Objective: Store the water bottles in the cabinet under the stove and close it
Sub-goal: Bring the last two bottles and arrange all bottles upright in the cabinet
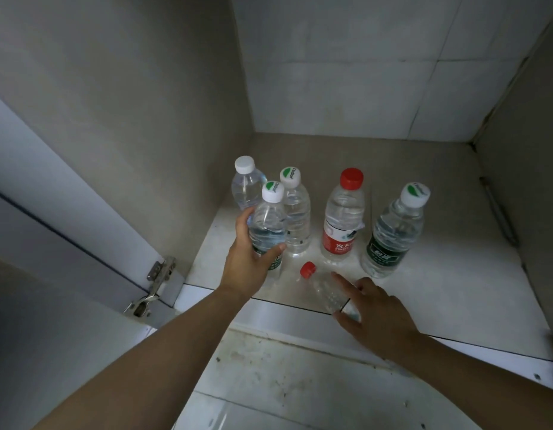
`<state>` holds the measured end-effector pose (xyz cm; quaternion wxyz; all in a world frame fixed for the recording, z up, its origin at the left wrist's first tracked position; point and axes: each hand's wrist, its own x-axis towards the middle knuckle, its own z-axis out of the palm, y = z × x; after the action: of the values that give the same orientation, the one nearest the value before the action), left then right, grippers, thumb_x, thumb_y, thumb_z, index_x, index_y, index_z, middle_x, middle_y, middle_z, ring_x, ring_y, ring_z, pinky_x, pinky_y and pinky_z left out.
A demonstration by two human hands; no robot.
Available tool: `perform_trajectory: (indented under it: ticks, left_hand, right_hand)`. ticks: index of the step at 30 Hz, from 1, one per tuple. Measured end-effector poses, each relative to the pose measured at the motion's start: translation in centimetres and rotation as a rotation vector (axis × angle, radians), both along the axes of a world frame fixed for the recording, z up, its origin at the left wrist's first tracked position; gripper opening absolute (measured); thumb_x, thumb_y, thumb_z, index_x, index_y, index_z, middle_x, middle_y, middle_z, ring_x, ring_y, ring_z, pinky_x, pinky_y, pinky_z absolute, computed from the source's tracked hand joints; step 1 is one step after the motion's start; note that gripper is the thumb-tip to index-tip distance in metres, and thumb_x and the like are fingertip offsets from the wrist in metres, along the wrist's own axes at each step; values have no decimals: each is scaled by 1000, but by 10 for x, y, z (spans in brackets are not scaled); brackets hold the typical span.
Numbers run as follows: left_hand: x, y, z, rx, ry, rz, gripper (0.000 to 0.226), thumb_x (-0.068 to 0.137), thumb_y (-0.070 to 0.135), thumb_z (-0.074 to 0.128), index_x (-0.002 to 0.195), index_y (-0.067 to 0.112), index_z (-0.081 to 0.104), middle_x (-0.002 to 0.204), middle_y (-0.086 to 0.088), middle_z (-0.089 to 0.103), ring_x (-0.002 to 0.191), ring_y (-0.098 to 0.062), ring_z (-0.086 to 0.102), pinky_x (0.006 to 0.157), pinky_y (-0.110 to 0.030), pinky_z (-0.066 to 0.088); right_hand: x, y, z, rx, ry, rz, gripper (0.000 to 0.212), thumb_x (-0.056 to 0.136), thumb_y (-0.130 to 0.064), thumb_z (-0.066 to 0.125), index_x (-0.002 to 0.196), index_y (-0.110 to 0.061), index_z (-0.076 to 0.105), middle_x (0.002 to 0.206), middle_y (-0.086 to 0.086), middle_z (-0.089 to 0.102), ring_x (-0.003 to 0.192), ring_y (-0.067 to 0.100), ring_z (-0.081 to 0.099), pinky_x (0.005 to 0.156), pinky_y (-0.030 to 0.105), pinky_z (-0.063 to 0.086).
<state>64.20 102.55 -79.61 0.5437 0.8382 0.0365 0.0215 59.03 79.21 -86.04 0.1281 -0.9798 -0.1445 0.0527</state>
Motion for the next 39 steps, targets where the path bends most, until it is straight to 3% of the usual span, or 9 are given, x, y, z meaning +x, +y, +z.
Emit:
perform_trajectory:
  ticks: [3, 6, 14, 19, 26, 31, 34, 39]
  left_hand:
    - [0, 3, -2, -5, -33, 32, 77, 76, 17, 74, 133, 37, 26, 131, 5, 54, 117, -14, 55, 98, -34, 47]
    - [0, 10, 0, -31, -30, 74, 79, 76, 18, 74, 136, 31, 25, 132, 4, 50, 119, -17, 53, 101, -41, 46]
    - [-12, 17, 10, 21, 6, 18, 77, 73, 13, 78, 122, 43, 27, 117, 11, 50, 106, -12, 52, 97, -37, 48]
    - [-18, 22, 14, 60, 16, 30, 76, 72, 16, 78, 130, 32, 31, 115, 12, 51, 107, -13, 52, 92, -32, 46]
    - [-22, 27, 17, 68, 46, 35, 78, 68, 19, 81, 131, 27, 36, 117, 11, 54, 107, -12, 53, 91, -30, 44]
    - [-23, 27, 27, 43, 31, 66, 66, 69, 24, 81, 121, 30, 39, 118, 11, 53, 103, -7, 52, 85, -24, 42]
    - [-23, 31, 36, 64, -30, 87, 72, 68, 29, 81, 127, 29, 38, 118, 16, 50, 107, -7, 51, 88, -27, 46]
    - [-23, 35, 53, 145, -161, 36, 65, 75, 26, 75, 129, 29, 39, 125, 15, 50, 109, -4, 50, 77, -12, 42]
  right_hand:
    - [-2, 3, 1, -2, -6, -10, 71, 77, -63, 28, 143, -39, 23, 109, 3, 56, 87, 19, 60, 65, 30, 50]
    - [-2, 4, 6, -37, 49, -2, 76, 75, -64, 35, 144, -41, 14, 118, 2, 51, 98, 21, 55, 74, 31, 48]
    - [5, 7, 25, 16, 192, -88, 83, 81, -50, 54, 146, -36, 7, 120, 1, 47, 111, 20, 47, 85, 31, 46]
    - [7, 7, 42, 159, 200, -149, 81, 73, -47, 67, 140, -29, 26, 122, 0, 53, 109, 19, 53, 85, 29, 46]
    - [15, 27, 84, 685, 44, -154, 59, 70, -29, 78, 113, -41, 40, 98, -17, 61, 90, 7, 59, 77, 23, 47]
    - [25, 44, 89, 766, -5, -208, 70, 65, -26, 83, 120, -26, 39, 100, -13, 57, 95, 12, 59, 83, 31, 50]
    - [25, 49, 82, 741, -6, -204, 72, 63, -25, 84, 118, -23, 36, 102, -8, 57, 96, 18, 60, 84, 38, 52]
    - [27, 43, 80, 730, 42, -217, 71, 62, -28, 84, 115, -26, 36, 113, -4, 57, 101, 16, 57, 88, 39, 50]
